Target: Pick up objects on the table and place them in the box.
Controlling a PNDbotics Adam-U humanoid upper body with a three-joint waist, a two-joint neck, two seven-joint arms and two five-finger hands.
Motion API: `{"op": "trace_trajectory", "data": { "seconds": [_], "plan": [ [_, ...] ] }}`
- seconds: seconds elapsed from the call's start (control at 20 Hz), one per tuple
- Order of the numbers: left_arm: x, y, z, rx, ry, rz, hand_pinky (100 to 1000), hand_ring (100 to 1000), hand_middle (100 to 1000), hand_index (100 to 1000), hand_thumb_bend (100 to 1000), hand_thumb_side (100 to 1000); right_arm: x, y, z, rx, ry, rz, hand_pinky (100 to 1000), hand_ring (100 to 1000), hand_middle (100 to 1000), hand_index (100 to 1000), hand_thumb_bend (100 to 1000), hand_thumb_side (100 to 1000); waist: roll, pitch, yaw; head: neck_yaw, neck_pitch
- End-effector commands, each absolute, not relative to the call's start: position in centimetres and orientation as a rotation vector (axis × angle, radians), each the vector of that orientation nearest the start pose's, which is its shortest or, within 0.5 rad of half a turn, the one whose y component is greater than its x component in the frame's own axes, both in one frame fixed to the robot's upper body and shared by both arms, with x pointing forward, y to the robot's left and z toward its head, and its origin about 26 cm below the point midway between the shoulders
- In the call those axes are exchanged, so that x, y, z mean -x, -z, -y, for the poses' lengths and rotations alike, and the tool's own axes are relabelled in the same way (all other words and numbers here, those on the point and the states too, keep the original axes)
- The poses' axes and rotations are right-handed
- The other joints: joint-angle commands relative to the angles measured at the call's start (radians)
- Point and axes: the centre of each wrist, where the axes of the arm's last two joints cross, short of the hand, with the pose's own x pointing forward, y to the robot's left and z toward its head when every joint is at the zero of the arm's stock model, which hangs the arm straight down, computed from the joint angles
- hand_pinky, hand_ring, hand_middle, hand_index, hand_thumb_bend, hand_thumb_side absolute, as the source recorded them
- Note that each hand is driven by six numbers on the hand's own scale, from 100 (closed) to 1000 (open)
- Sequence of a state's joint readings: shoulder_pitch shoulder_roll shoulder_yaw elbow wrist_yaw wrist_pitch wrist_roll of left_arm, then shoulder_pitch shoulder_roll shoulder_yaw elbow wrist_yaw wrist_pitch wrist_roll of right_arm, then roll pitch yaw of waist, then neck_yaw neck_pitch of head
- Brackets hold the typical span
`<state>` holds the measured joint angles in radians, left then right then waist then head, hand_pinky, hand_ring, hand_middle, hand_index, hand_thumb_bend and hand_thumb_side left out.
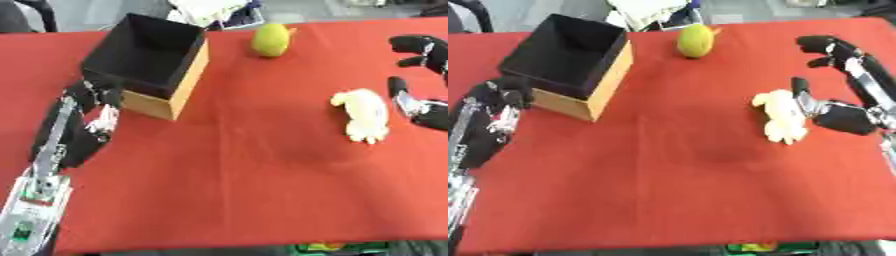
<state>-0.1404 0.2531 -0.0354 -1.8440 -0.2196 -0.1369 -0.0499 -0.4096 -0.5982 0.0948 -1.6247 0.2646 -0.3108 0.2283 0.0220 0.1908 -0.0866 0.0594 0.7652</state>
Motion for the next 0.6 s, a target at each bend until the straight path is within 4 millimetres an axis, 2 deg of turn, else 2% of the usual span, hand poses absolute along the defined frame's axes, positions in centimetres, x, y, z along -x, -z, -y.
{"op": "trace_trajectory", "data": {
  "seconds": [0.05, 0.6],
  "plan": [
    [-29.8, -11.6, -26.7, -0.291, 0.538, 2.086, 640, 645, 621, 765, 100, 597, -36.1, -19.1, 33.2, 0.520, -1.278, 1.989, 803, 913, 896, 951, 132, 482, -0.005, -0.016, 0.000, -0.003, 0.005],
    [-29.7, -11.5, -26.8, -0.291, 0.547, 2.076, 640, 645, 622, 766, 100, 601, -37.3, -19.9, 35.1, 0.490, -1.551, 1.776, 830, 928, 904, 954, 207, 594, -0.013, -0.020, 0.003, -0.001, 0.005]
  ]
}}
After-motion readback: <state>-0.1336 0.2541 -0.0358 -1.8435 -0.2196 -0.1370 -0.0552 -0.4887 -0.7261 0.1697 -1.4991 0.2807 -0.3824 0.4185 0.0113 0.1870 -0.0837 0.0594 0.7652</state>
